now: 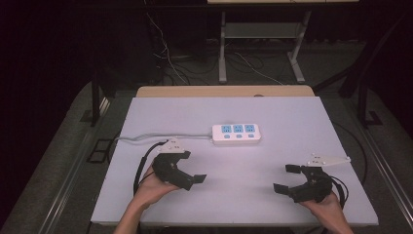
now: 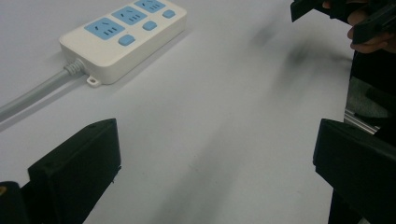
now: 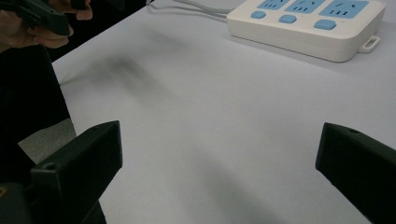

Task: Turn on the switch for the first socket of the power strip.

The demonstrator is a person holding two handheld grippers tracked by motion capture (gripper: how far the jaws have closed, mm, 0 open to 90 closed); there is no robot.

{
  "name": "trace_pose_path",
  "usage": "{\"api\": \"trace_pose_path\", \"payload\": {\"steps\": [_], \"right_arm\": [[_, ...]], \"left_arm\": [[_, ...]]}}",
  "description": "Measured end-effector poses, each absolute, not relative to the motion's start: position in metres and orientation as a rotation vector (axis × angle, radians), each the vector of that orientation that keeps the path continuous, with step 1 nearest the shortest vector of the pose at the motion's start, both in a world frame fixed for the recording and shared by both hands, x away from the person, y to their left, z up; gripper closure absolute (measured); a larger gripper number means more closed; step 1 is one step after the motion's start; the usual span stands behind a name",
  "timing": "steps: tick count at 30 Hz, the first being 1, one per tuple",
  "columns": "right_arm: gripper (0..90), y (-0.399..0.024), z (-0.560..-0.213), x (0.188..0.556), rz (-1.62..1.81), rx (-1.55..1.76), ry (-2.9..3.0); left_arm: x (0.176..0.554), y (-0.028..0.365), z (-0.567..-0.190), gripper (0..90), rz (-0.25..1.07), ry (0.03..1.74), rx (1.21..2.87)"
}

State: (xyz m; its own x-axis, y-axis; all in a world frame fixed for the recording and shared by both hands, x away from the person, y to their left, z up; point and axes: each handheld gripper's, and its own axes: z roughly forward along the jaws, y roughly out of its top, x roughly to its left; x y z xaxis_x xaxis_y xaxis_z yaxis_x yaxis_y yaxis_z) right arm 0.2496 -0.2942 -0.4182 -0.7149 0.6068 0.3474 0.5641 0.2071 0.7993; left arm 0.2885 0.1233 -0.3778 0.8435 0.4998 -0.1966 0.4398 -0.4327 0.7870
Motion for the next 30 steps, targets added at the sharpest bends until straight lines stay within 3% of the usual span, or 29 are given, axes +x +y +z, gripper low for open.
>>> {"api": "trace_pose_path", "payload": {"steps": [30], "right_arm": [[0.1, -0.295, -0.419, 0.250, 1.559, 1.170, 2.408]], "left_arm": [[0.326, 0.092, -0.344, 0.0, 0.117, 0.605, 2.202]]}}
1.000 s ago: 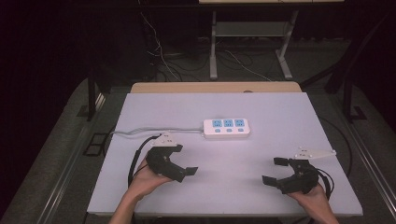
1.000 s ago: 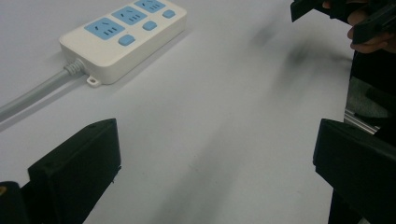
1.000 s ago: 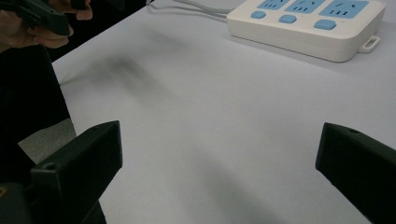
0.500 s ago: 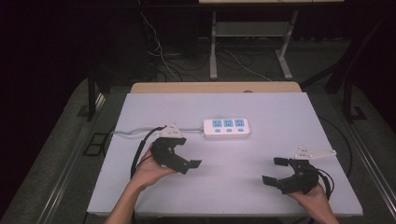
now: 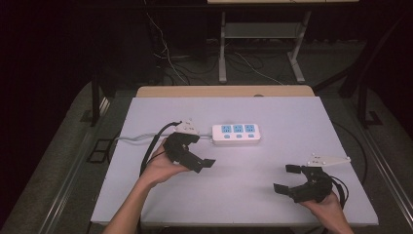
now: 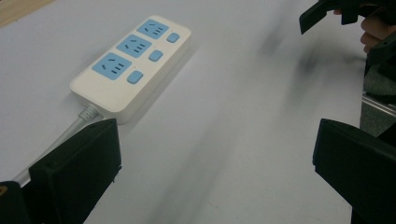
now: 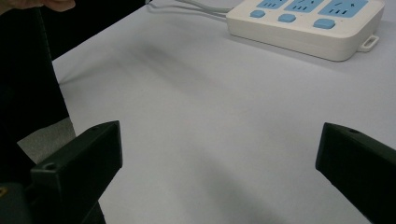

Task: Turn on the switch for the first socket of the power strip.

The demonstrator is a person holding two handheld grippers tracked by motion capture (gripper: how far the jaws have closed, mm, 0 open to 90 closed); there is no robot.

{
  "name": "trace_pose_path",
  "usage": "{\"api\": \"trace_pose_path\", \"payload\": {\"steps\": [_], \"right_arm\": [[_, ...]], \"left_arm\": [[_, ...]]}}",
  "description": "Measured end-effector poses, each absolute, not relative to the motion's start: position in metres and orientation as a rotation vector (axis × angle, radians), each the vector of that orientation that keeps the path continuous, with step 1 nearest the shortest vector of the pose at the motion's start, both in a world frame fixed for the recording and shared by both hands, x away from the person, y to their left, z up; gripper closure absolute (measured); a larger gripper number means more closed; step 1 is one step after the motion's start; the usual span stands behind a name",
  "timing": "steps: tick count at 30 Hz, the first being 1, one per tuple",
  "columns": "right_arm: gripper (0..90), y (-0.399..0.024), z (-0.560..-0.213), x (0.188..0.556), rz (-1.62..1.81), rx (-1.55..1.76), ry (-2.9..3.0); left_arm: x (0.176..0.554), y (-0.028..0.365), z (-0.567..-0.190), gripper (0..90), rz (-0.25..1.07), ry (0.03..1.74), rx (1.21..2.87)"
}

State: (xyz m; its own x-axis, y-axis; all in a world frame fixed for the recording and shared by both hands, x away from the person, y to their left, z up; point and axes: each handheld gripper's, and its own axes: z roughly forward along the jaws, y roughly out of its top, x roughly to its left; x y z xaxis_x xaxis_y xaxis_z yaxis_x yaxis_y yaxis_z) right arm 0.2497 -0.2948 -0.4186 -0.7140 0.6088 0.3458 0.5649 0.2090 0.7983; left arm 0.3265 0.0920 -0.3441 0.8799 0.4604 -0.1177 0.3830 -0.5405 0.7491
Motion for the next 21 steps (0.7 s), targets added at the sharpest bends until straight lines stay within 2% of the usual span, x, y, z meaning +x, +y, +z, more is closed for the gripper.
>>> {"api": "trace_pose_path", "payload": {"steps": [21], "right_arm": [[0.1, -0.295, -0.419, 0.250, 1.554, 1.171, 2.409]], "left_arm": [[0.355, 0.078, -0.327, 0.0, 0.128, 0.585, 2.271]]}}
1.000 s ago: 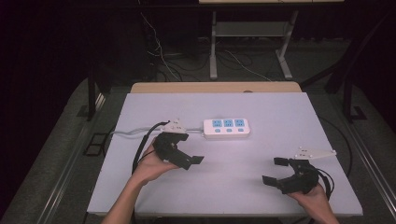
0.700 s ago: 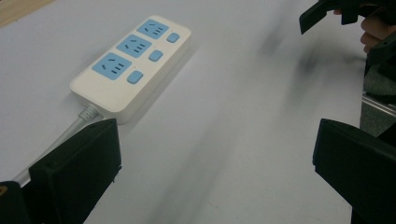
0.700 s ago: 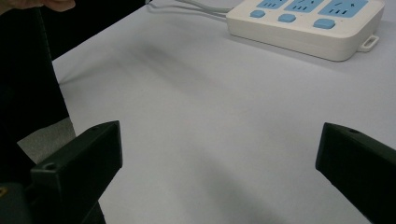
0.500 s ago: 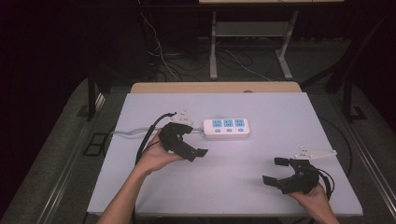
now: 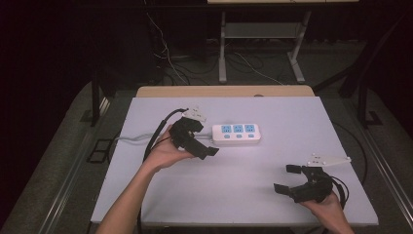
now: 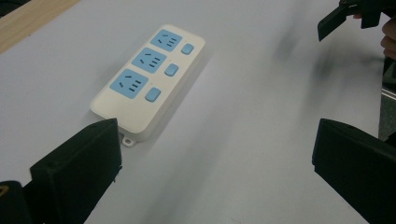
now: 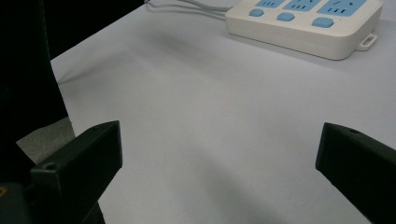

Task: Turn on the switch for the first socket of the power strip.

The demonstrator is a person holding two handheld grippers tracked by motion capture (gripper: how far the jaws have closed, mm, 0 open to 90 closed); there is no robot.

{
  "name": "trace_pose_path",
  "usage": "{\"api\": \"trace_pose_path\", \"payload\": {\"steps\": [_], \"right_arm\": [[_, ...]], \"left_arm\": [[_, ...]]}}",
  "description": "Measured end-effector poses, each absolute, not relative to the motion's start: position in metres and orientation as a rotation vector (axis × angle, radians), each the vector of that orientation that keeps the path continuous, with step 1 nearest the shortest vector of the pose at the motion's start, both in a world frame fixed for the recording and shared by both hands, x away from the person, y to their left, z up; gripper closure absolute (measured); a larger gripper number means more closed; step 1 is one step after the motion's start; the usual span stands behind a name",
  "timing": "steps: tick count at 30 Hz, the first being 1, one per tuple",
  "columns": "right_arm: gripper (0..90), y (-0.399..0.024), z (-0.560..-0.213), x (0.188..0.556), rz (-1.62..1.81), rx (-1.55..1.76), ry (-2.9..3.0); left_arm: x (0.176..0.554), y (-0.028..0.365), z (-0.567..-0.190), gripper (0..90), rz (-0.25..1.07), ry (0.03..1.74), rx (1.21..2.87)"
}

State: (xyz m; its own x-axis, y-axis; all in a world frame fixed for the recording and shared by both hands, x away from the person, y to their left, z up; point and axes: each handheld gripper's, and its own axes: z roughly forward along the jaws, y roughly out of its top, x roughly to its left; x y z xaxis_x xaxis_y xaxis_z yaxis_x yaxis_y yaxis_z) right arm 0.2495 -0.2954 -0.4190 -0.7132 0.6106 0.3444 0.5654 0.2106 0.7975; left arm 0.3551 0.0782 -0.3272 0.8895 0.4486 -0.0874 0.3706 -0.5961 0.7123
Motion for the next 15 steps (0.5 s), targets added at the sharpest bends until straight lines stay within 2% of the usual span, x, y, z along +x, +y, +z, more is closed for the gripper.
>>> {"api": "trace_pose_path", "payload": {"steps": [15], "right_arm": [[0.1, -0.297, -0.419, 0.250, 1.552, 1.173, 2.406]], "left_arm": [[0.378, 0.067, -0.314, 0.6, 0.139, 0.566, 2.321]]}}
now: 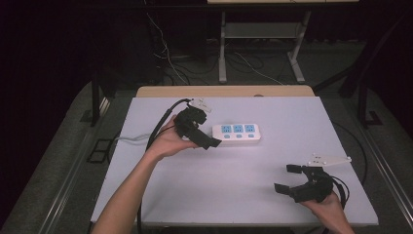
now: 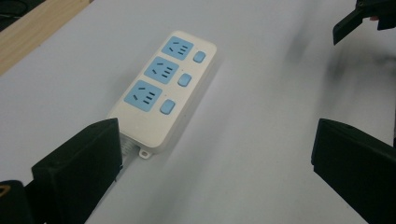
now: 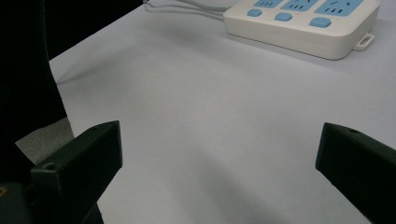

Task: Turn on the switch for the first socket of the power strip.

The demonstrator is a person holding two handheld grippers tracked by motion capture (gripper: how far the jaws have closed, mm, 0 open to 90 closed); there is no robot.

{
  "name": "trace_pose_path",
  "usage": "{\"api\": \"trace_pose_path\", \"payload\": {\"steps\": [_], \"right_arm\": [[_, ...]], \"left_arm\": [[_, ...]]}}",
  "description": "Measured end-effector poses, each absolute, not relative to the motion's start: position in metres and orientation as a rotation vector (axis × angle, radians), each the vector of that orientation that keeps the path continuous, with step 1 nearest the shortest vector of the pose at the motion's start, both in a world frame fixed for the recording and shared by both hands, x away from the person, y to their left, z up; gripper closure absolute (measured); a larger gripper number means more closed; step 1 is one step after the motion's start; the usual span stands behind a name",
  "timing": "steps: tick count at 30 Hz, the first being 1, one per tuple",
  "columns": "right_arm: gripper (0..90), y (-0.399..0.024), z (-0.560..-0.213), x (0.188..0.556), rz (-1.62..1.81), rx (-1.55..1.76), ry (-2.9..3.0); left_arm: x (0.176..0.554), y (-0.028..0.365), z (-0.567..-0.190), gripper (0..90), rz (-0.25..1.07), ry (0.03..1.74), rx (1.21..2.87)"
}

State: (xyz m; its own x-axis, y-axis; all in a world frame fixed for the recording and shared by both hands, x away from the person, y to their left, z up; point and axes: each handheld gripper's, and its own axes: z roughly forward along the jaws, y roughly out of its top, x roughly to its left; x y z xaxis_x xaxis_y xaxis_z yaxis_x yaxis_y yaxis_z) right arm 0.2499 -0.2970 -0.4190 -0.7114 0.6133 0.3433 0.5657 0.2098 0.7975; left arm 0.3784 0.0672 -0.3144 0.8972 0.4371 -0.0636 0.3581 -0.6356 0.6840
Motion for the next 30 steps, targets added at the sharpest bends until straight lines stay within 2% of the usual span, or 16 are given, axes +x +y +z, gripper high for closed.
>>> {"api": "trace_pose_path", "payload": {"steps": [15, 30], "right_arm": [[0.1, -0.298, -0.419, 0.250, 1.551, 1.178, 2.403], [0.1, -0.298, -0.419, 0.250, 1.550, 1.177, 2.405]], "left_arm": [[0.403, 0.053, -0.303, 6.4, 0.149, 0.551, 2.370], [0.427, 0.039, -0.310, 23.8, 0.119, 0.588, 2.354]]}}
